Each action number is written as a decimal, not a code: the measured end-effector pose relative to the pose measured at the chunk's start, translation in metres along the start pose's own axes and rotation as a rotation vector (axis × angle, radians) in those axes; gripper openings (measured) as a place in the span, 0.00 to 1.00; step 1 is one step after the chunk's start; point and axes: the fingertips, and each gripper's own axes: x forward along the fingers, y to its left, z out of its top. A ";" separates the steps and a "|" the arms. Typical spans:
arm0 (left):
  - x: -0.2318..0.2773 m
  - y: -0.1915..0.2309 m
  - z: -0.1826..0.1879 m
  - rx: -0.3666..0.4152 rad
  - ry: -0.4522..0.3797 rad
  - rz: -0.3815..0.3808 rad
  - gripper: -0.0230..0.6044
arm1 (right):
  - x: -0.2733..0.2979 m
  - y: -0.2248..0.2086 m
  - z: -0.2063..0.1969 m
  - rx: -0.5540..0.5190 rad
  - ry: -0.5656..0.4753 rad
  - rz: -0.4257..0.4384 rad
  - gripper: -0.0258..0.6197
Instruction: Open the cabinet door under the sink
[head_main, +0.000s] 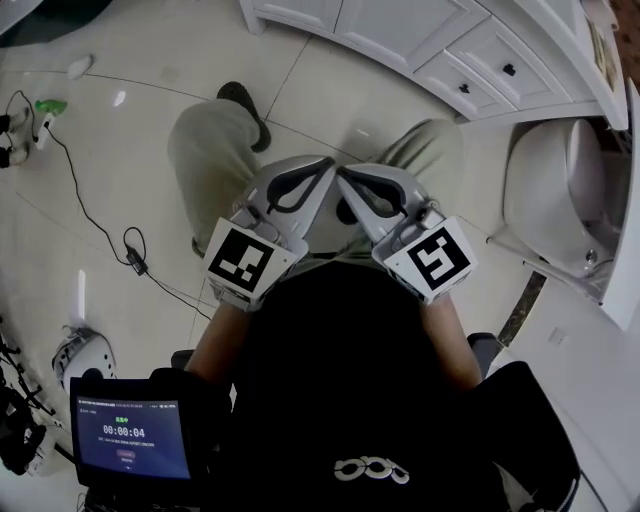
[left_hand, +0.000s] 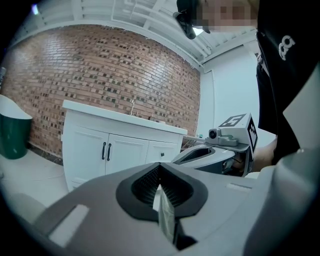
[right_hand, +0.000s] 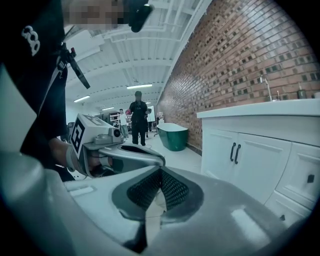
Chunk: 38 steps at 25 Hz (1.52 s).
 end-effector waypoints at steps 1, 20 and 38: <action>0.001 0.006 0.001 -0.001 -0.003 0.001 0.06 | 0.005 -0.002 0.002 -0.002 0.006 0.003 0.02; 0.076 0.094 0.006 -0.029 0.079 -0.002 0.06 | 0.059 -0.116 -0.003 0.063 0.044 -0.086 0.02; 0.100 0.146 0.022 0.009 0.062 0.004 0.06 | 0.103 -0.190 -0.008 0.029 0.087 -0.158 0.02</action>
